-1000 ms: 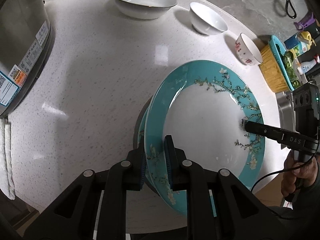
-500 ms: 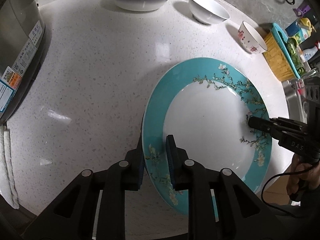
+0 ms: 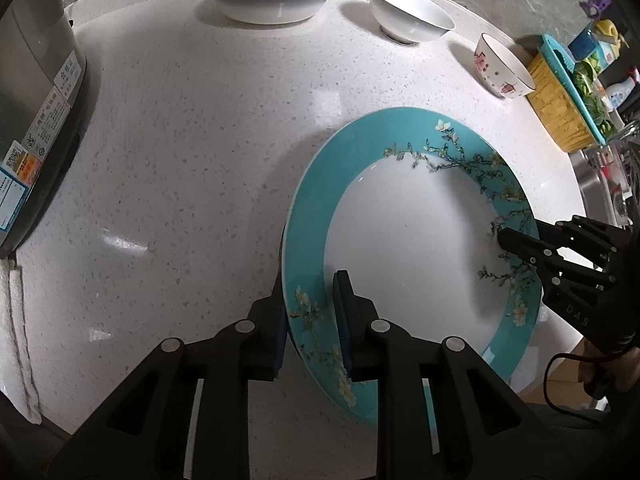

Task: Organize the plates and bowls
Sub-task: 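Lift the teal floral plate with both tools and carry it toward the wall, then lower the teal plate onto the counter and open both tools, then reach both tools to the wide white bowl and close on its rim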

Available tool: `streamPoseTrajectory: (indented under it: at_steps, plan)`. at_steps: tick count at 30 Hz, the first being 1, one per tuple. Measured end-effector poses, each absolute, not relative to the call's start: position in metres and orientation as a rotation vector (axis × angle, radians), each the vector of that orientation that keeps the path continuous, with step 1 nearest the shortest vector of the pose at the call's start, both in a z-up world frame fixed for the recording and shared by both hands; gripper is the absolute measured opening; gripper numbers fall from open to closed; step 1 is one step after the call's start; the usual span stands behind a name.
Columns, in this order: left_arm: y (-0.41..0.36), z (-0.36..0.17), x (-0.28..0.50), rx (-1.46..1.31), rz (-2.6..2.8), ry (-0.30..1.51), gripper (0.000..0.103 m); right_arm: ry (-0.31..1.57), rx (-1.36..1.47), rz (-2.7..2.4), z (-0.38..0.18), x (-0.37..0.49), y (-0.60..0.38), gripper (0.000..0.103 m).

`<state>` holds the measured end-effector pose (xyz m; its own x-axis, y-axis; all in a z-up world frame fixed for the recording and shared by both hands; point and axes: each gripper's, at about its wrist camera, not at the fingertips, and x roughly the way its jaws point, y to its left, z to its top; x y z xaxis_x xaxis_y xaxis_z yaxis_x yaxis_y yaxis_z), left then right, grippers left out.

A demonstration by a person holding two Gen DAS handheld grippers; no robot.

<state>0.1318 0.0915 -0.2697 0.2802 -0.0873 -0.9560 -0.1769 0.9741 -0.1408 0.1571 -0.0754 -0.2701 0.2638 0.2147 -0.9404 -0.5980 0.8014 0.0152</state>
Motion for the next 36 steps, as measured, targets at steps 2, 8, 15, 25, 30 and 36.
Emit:
streamPoseTrajectory:
  at_steps: [2, 8, 15, 25, 30, 36]
  plan:
    - [0.092, -0.269, 0.133, -0.242, 0.065, 1.288, 0.021, 1.185, -0.366, 0.567, -0.270, 0.157, -0.077, 0.026]
    - [0.107, -0.262, 0.134, -0.277, 0.103, 1.279, 0.055, 1.179, -0.329, 0.564, -0.266, 0.157, -0.082, 0.030]
    - [0.150, -0.208, 0.169, -0.359, 0.130, 1.128, 0.083, 1.200, -0.091, 0.568, -0.228, 0.192, -0.102, 0.076]
    - [0.202, -0.191, 0.286, -0.442, 0.143, 1.050, 0.103, 1.116, 0.140, 0.663, -0.148, 0.291, -0.055, 0.085]
    - [0.236, -0.195, 0.334, -0.453, 0.167, 1.056, 0.103, 1.126, 0.116, 0.670, -0.139, 0.348, -0.011, 0.085]
    - [0.268, -0.215, 0.373, -0.444, 0.205, 1.091, 0.103, 1.190, 0.091, 0.682, -0.162, 0.408, 0.035, 0.079]
